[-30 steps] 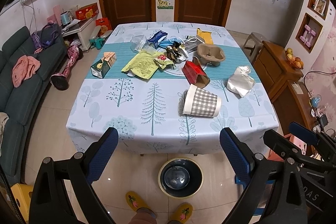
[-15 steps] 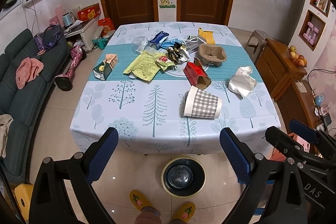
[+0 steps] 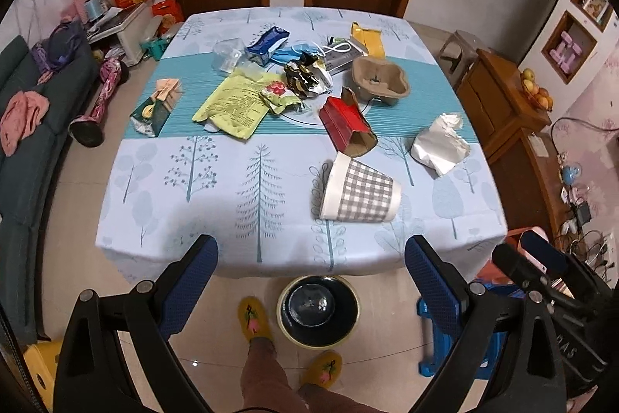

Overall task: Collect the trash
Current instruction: 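Grasp the checkered paper cup with the right gripper, then grasp the red-and-brown paper bag with the left gripper while the right gripper holds the cup, then carry the bag and cup down over the black bin and release both, then raise both tools back above the table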

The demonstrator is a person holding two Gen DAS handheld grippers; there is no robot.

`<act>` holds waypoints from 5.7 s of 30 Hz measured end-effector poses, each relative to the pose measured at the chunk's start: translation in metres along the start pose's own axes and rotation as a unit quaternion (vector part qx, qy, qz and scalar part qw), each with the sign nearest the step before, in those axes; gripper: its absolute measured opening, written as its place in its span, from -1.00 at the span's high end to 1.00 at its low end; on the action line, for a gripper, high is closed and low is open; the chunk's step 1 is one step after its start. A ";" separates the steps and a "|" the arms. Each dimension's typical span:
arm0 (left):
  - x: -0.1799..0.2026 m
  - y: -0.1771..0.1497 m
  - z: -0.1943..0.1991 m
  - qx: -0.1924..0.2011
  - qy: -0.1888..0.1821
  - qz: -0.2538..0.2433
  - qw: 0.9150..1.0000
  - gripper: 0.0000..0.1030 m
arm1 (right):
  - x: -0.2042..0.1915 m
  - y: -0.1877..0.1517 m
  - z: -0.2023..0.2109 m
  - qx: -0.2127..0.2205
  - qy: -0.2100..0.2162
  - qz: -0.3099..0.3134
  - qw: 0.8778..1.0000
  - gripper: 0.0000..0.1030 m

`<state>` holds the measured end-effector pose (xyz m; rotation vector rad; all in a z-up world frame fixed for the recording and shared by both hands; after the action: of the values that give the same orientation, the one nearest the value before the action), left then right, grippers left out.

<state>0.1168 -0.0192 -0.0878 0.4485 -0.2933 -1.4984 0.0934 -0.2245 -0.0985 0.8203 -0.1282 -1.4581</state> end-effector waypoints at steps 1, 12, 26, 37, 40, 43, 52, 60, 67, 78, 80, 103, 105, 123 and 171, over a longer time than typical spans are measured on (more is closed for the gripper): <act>0.001 0.003 -0.005 -0.001 0.002 -0.006 1.000 -0.87 | 0.000 0.000 -0.005 -0.004 0.001 0.003 1.000 -0.21; -0.013 0.029 -0.079 -0.058 0.006 -0.031 0.998 -0.87 | -0.013 0.041 -0.088 -0.063 0.031 0.048 0.996 -0.21; -0.050 0.046 -0.132 -0.101 -0.016 -0.023 0.994 -0.87 | -0.032 0.038 -0.195 -0.247 0.068 0.208 0.944 -0.21; -0.049 0.052 -0.146 -0.115 -0.040 -0.033 0.992 -0.87 | -0.030 0.033 -0.216 -0.283 0.085 0.184 0.937 0.26; -0.040 0.060 -0.144 -0.109 -0.049 -0.045 0.992 -0.87 | -0.028 0.041 -0.204 -0.251 0.089 0.160 0.950 0.43; -0.028 0.069 -0.144 -0.104 -0.059 -0.058 0.991 -0.87 | -0.024 0.043 -0.188 -0.219 0.075 0.140 0.963 0.54; 0.028 0.104 -0.155 -0.100 -0.084 -0.089 0.988 -0.87 | 0.005 0.057 -0.126 -0.063 0.018 0.028 0.997 0.65; 0.076 0.121 -0.196 -0.151 -0.080 -0.089 0.981 -0.39 | 0.022 0.052 -0.087 0.037 -0.038 -0.042 0.998 0.65; 0.091 0.112 -0.230 -0.199 -0.081 -0.073 0.974 0.40 | 0.026 0.044 -0.075 0.067 -0.057 -0.088 0.992 0.65; 0.058 0.111 -0.201 -0.146 -0.069 -0.063 0.985 0.83 | 0.023 0.029 -0.045 0.101 -0.051 -0.096 0.989 0.65; 0.054 0.106 -0.186 -0.136 -0.076 -0.064 0.986 0.83 | 0.023 0.026 -0.039 0.098 -0.046 -0.089 0.990 0.65; 0.039 -0.138 -0.059 -0.144 -0.027 -0.069 0.987 0.82 | 0.040 -0.115 0.005 0.012 0.038 -0.007 0.999 0.65; 0.043 -0.150 -0.064 -0.150 -0.023 -0.081 0.985 0.82 | 0.043 -0.126 -0.001 0.006 0.039 -0.016 0.999 0.65; 0.088 -0.236 -0.232 -0.157 -0.021 -0.188 0.969 0.79 | 0.105 -0.230 -0.123 -0.002 -0.048 -0.086 0.995 0.64; -0.001 -0.204 -0.159 -0.086 -0.019 -0.155 0.984 -0.77 | 0.041 -0.224 -0.150 -0.026 -0.060 -0.127 0.990 -0.18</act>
<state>0.0081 -0.0044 -0.3219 0.3378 -0.1252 -1.8212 -0.0026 -0.1771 -0.3500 0.7263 -0.0778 -1.7452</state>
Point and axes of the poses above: each gripper's, at about its wrist camera, not at the fingertips, and z roughly against the way its jaws point, x to its right, y to its top, the point moved 8 cm from there along -z, roughly the way its jaws point, and after that the axes turned 11 degrees about y, right-handed, at the moved point
